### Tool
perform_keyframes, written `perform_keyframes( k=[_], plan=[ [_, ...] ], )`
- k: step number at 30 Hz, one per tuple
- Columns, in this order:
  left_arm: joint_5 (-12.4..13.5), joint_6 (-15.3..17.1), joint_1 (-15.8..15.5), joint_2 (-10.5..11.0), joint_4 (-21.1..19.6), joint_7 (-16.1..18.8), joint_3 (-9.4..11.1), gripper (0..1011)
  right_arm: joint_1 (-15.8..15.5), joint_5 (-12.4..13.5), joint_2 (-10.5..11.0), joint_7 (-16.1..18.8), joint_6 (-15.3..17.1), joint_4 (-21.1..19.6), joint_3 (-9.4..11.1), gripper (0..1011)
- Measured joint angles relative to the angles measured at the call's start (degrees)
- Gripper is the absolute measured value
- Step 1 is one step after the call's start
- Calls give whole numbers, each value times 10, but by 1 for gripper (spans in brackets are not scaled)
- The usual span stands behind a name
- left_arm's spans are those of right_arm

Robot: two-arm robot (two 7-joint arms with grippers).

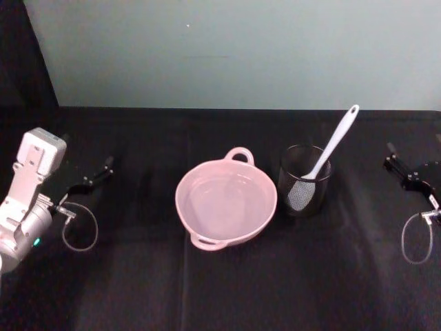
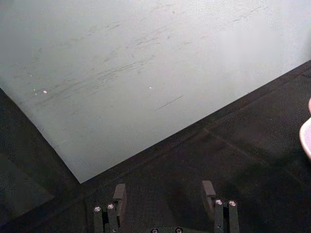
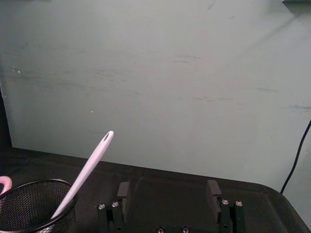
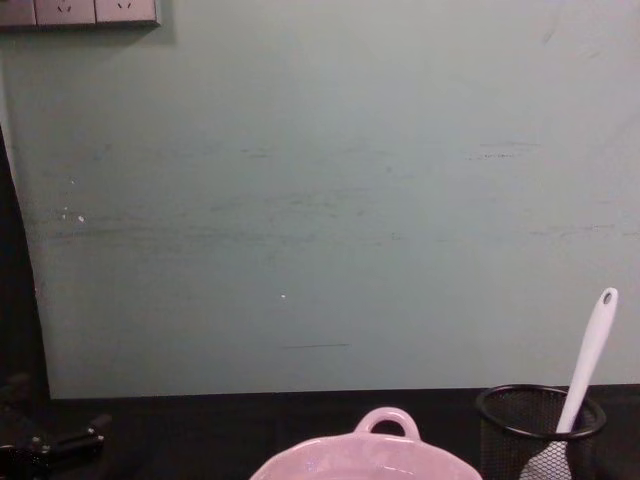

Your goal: Use the one hand to pick up the spoon and stir the clear water in the bowl.

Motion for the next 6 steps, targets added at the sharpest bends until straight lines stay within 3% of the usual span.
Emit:
perform_keyframes(
  k=[6],
  plan=[
    [0,0,0,0,0,0,0,1011,0,0,0,0,1,0,0,1002]
  ],
)
